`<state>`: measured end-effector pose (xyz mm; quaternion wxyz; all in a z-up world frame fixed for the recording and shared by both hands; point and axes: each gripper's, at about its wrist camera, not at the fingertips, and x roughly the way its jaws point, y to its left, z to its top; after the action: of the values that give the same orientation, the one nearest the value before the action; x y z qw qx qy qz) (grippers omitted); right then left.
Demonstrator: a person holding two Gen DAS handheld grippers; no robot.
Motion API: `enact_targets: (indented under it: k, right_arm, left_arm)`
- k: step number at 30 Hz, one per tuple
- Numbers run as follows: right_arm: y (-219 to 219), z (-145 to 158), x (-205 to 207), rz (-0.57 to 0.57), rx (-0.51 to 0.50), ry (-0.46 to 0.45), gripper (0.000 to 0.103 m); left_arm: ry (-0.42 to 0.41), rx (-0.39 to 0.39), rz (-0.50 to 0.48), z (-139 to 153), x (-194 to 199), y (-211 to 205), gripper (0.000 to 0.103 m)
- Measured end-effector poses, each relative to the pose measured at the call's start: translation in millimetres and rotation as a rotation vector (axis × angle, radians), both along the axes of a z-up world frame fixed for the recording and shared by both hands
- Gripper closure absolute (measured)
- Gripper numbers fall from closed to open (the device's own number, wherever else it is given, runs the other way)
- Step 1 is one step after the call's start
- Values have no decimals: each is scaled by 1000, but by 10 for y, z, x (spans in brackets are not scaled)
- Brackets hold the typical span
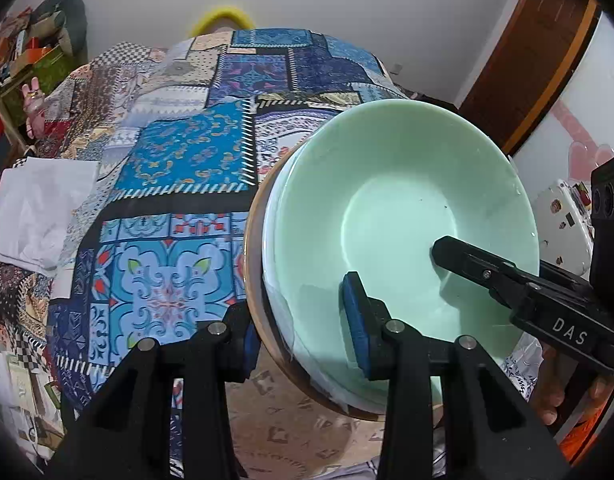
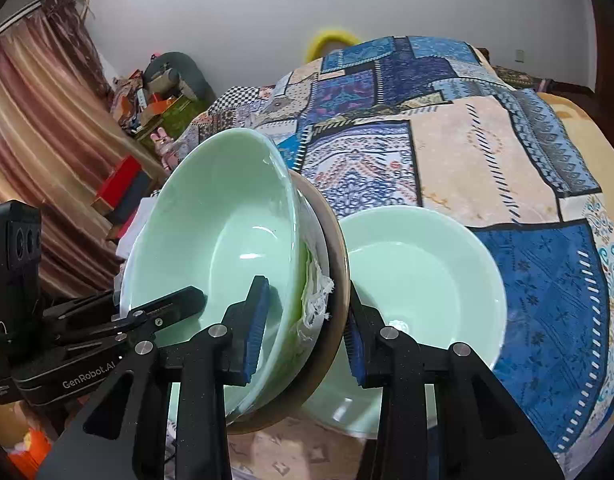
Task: Organize plates and bowls
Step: 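Press the green bowl down into the bowl stack with both grippers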
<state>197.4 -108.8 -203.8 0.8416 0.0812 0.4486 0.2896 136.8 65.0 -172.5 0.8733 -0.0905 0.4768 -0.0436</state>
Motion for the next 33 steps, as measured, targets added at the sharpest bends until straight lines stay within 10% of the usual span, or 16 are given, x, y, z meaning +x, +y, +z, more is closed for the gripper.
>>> enact_targets:
  k: [33]
  right_arm:
    - [-547, -340, 165, -112, -9, 100, 71]
  left_arm:
    - [99, 3, -103, -418, 521, -547, 65]
